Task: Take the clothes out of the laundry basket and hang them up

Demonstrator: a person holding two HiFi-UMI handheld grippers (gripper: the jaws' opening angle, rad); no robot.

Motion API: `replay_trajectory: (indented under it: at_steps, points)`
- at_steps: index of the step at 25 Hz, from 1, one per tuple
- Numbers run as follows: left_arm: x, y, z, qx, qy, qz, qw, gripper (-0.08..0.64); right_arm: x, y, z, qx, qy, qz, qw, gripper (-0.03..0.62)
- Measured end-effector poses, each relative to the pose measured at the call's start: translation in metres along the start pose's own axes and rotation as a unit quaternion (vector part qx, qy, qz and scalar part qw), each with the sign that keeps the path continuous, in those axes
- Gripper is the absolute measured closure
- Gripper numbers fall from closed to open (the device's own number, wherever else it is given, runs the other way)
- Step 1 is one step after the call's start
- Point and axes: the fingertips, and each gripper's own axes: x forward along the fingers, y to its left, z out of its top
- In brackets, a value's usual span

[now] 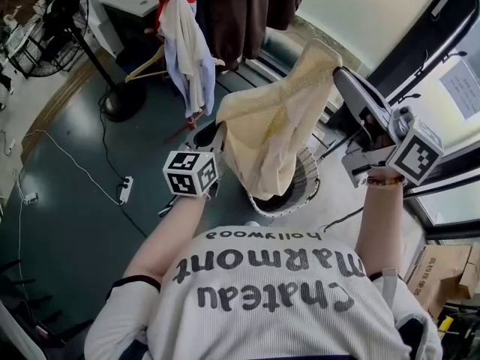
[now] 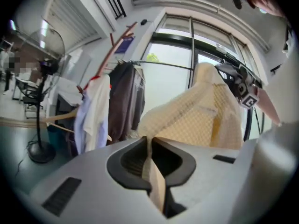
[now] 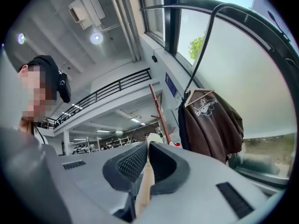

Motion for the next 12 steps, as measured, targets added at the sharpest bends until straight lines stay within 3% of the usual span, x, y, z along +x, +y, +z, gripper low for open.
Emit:
replay_trajectory:
  at_steps: [3,6,10,12]
  points:
    - [-0.048,0.037,0.051,-0.012,-0.071,0.069,0.9950,0.529,0.004,-0.002,-0.008,0.006,0.010,-0.007,1.000,0.554]
    - [-0.097,0.067,0.104,-0.009,-0.139,0.126,0.9823,0.529,0.024,0.002,-0.026,0.019,0.022,-0.002,1.000,0.554]
    - [-0.165,0.091,0.162,0.005,-0.213,0.165,0.9630,0.531,0.066,0.010,-0.048,0.034,0.030,0.004,0.999,0.554]
    - [-0.192,0.099,0.176,-0.004,-0.227,0.171,0.9589,0.531,0.085,0.017,-0.055,0.033,0.028,-0.002,0.999,0.554]
